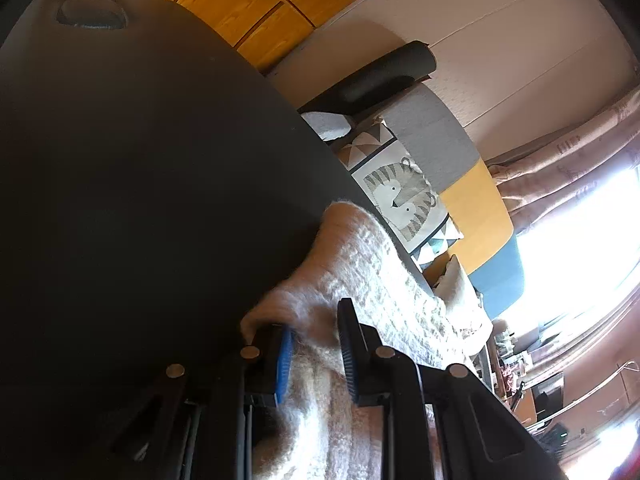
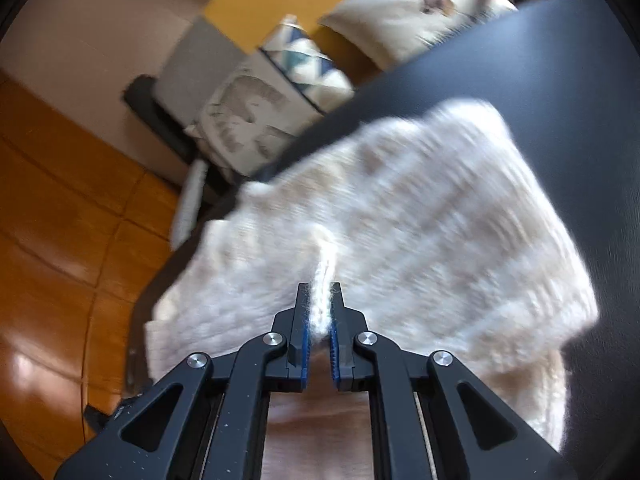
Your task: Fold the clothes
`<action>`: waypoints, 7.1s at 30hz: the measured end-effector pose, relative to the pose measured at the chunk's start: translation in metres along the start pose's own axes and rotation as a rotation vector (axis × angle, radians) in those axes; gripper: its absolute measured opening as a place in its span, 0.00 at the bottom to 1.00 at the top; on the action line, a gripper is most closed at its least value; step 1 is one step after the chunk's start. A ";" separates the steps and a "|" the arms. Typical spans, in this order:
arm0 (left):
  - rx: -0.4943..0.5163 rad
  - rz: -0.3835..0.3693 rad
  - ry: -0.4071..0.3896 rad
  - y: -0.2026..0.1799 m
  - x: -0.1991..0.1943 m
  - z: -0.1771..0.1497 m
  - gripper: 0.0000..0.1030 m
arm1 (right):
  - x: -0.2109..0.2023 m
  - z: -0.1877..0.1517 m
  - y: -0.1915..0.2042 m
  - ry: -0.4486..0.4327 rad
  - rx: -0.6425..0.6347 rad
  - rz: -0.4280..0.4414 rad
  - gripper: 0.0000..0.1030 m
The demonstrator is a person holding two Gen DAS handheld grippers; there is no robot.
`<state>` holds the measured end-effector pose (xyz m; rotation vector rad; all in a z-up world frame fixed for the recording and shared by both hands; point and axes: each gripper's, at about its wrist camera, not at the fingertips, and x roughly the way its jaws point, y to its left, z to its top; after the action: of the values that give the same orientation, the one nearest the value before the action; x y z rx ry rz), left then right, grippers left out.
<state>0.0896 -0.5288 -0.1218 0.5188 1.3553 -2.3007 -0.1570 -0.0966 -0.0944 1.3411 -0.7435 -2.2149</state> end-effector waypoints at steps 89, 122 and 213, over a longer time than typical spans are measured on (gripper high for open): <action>0.448 0.291 0.141 -0.088 0.099 0.043 0.18 | 0.019 -0.053 0.060 -0.108 -0.700 -0.179 0.30; 0.654 0.221 0.125 -0.197 0.082 -0.119 0.20 | 0.016 -0.042 0.052 -0.064 -0.631 -0.104 0.30; 0.542 0.089 0.124 -0.183 0.079 -0.111 0.20 | 0.147 0.036 0.116 0.193 -0.830 -0.048 0.13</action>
<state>-0.0619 -0.3634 -0.0800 0.8786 0.7196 -2.5864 -0.2418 -0.2676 -0.1019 1.0956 0.2769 -2.0146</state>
